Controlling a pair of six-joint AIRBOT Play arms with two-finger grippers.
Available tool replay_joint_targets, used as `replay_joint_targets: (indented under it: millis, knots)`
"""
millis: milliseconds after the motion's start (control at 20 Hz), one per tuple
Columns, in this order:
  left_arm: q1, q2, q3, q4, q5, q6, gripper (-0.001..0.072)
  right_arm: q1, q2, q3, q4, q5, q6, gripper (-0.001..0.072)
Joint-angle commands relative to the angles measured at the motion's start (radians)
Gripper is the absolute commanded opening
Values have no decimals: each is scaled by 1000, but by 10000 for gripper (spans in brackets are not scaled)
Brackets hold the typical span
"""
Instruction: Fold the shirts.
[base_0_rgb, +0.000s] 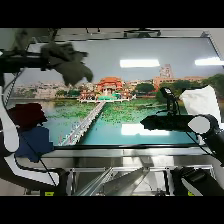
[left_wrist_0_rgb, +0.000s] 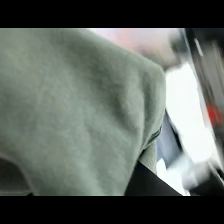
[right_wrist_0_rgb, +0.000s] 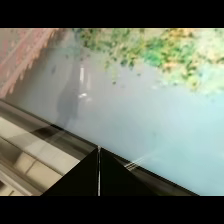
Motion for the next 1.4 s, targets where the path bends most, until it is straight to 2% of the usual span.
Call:
replay_joint_targets:
  millis: [0,100,150,200,250,300,400,450,500,550,700,800,900,950,1050,1150,1250,1350]
  knots:
    - [-259,82,-188,127,5,0,4,0,0,0,-74,-1,0,27]
    - [-391,81,-301,233,90,0,4,0,0,0,-104,-1,0,31]
    - [-447,75,-346,260,136,0,4,0,0,0,-106,-1,0,135]
    - [-495,61,-385,275,179,0,5,0,0,0,-106,-2,0,332]
    - [-532,46,-410,275,209,0,6,0,0,2,-106,-2,0,366]
    - [-565,29,-426,273,229,0,163,0,0,3,-107,-4,0,365]
    - [-597,-7,-408,274,211,-1,606,-17,0,10,-106,-5,0,366]
    - [-596,-20,-383,276,181,-5,716,-37,-4,19,-106,-3,-1,379]
    - [-586,-28,-351,285,142,-5,716,-65,-11,32,-106,5,-19,467]
    - [-572,-31,-315,308,93,-21,716,-92,-24,47,-101,21,-45,507]
    - [-507,-26,-247,446,-61,-102,714,-135,-106,72,-48,72,-161,507]
    - [-464,0,-301,493,-91,-106,714,-135,-182,72,53,129,-274,507]
    - [-413,38,-414,495,-37,-97,714,-117,-259,72,220,195,-426,506]
    - [-392,52,-476,493,-7,-97,713,-100,-293,72,219,202,-463,506]
    - [-367,76,-610,446,35,-88,713,-115,-347,72,170,163,-467,506]
    - [-372,93,-734,297,90,-11,713,-176,-387,84,179,58,-464,506]
    - [-409,111,-839,136,158,68,713,-236,-436,118,179,-5,-487,507]
    - [-479,112,-910,80,237,79,713,-259,-511,175,179,-3,-523,507]
